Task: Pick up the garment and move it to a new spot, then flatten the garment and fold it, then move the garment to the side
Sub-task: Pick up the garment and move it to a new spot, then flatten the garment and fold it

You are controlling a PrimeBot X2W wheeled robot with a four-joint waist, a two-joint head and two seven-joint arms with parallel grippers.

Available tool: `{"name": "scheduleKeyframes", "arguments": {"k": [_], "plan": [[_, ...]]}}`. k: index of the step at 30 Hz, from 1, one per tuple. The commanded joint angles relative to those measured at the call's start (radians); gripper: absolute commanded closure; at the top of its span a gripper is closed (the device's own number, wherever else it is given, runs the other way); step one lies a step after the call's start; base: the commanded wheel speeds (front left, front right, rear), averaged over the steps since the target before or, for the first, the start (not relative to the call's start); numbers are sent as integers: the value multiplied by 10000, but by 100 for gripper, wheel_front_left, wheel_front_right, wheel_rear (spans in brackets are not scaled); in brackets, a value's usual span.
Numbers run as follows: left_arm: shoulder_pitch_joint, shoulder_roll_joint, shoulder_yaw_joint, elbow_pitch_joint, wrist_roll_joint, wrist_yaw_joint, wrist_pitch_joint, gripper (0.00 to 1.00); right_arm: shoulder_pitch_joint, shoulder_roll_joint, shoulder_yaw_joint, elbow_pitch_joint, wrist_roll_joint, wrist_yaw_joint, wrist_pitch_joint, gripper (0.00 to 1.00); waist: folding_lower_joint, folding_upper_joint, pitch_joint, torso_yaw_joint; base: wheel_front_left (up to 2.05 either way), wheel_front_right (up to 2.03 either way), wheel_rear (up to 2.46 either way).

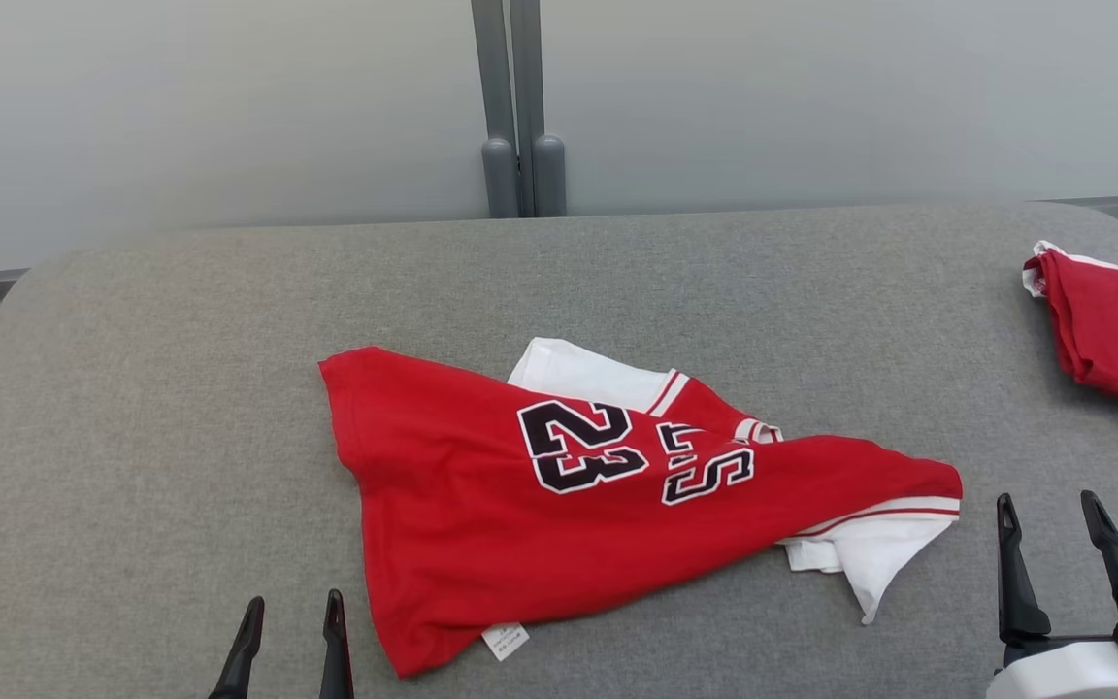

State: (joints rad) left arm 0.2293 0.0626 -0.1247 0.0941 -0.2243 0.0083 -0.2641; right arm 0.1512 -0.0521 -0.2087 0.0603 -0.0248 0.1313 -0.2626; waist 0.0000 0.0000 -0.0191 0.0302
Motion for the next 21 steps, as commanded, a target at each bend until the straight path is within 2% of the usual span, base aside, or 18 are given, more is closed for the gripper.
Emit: {"name": "scheduleKeyframes", "arguments": {"k": [1, 7, 14, 16, 21], "plan": [[-140, -43, 91, 33, 162, -87, 0, 0, -7, -3, 31, 25, -81, -10, -30, 0, 0, 0, 1, 17, 0, 0, 0], [-166, -113, 290, 159, 239, -319, 0, 0, -75, 7, 177, 32, -73, -10, -32, 0, 0, 0, 61, -55, 0, 0, 0], [-243, -119, 117, 177, -111, -204, -1, 0, -125, 10, 236, 41, 35, -10, -32, 0, 0, 0, 155, -161, 0, 0, 0], [-293, -128, -367, 828, -13, -408, 4, 0, -204, 11, 266, -3, 63, -10, -32, 0, 0, 0, 251, -204, 0, 0, 0], [-1131, -96, -1059, 2278, -800, -333, 1, 0, -424, 9, 483, -96, 28, -10, -32, 0, 0, 0, 601, -398, 0, 0, 0]]}}
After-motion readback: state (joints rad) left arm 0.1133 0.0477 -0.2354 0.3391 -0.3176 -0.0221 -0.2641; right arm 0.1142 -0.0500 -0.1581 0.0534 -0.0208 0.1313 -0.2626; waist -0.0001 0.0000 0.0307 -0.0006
